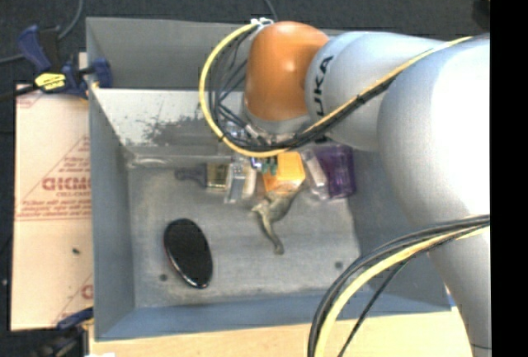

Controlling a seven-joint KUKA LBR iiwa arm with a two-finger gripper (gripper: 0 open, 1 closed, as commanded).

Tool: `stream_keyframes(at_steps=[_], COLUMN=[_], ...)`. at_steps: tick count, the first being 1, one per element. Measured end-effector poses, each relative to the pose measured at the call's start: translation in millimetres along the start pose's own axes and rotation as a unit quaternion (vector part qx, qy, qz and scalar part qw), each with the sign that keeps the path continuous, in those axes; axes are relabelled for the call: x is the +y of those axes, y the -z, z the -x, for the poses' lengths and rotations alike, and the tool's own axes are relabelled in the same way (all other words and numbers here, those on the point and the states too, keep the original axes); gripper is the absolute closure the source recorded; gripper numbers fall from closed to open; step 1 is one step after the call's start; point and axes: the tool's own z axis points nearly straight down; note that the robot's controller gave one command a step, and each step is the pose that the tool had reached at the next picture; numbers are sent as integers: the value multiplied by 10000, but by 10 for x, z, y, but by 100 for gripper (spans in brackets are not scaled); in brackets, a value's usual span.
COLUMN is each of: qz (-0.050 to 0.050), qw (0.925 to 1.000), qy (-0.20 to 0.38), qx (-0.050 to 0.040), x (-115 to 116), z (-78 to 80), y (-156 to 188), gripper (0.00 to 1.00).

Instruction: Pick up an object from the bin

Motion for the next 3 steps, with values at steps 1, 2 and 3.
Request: stream_keyframes(at_steps=[1, 2, 3], qz=[34, -2, -1], qw=[9935, 9966, 9966], qy=[-1142, -819, -820], qx=[-12, -8, -8], x=[227, -151, -150], z=[-111, -63, -63], y=[-302, -288, -288], gripper=[0, 100, 100])
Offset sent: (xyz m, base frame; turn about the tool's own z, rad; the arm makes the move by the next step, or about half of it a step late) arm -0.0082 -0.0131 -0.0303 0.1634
